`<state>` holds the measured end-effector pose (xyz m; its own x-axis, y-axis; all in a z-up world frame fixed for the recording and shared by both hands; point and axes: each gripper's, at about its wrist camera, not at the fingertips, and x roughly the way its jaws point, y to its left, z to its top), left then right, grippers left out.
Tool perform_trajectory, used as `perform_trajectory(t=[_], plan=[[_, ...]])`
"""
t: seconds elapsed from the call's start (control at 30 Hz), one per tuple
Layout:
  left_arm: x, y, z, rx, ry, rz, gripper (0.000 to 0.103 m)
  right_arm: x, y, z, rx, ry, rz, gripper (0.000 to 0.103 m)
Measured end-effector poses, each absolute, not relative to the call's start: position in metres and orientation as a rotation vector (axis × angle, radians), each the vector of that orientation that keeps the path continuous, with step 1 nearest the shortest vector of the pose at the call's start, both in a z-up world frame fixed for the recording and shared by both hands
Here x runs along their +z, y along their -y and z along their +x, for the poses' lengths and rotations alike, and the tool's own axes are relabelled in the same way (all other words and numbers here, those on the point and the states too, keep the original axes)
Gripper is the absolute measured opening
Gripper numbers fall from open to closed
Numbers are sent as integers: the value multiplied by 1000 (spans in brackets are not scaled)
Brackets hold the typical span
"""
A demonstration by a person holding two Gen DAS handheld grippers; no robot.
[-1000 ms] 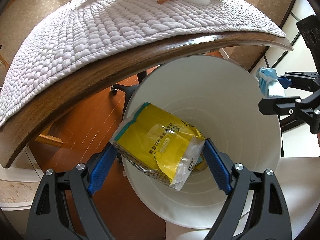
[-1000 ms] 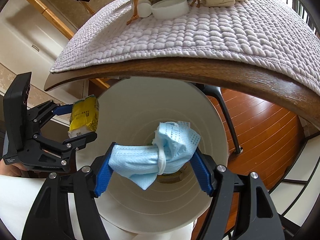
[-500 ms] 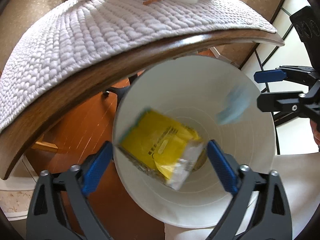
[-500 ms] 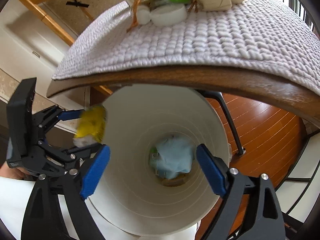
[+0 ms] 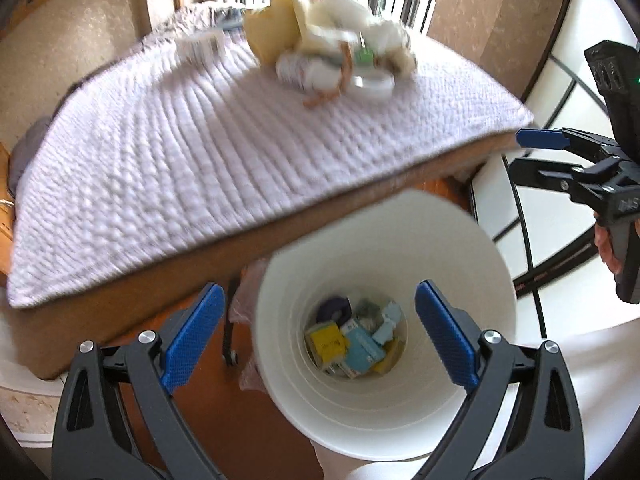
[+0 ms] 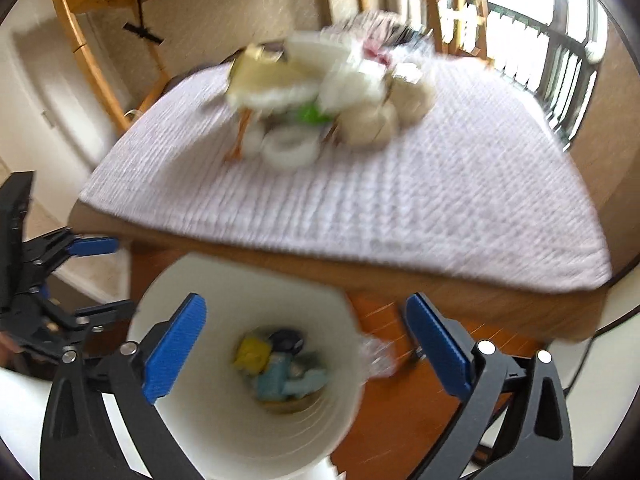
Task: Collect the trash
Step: 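Open the right gripper dropping the mask while the left gripper opens dropping the yellow pack, then move both open grippers back over the trash pile on the bed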
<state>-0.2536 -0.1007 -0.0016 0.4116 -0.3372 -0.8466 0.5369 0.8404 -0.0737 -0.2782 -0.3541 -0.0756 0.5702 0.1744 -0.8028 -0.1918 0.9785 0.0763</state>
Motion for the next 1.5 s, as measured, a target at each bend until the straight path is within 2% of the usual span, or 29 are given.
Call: perform_trajectory(t=[0.07,0.1,0.4,0.7,1.07,1.23,1.43,1.5], plan=[[11,99,-250,-535,-971,221,98,-62,358,-276,153,-896,-61,98],[18,97,-248,-521,-955,217,102,-59,360,-274,141,-885,-68,98],[40,85,-234,-454,-909,150,102,-36,365,-264,160,-844,7,98],[42,82,-219,-419,-895,77,102,-28,363,-255,174,-809,51,98],[42,103,-165,-482,-845,188,102,-18,373,-200,175,-781,33,98],[49,106,-132,-556,-858,93,102,-20,372,-173,196,-789,52,98],[45,113,-82,-629,-929,-147,102,-32,363,-145,216,-820,33,96],[45,116,-69,-624,-940,-195,102,-37,359,-139,219,-824,24,90]])
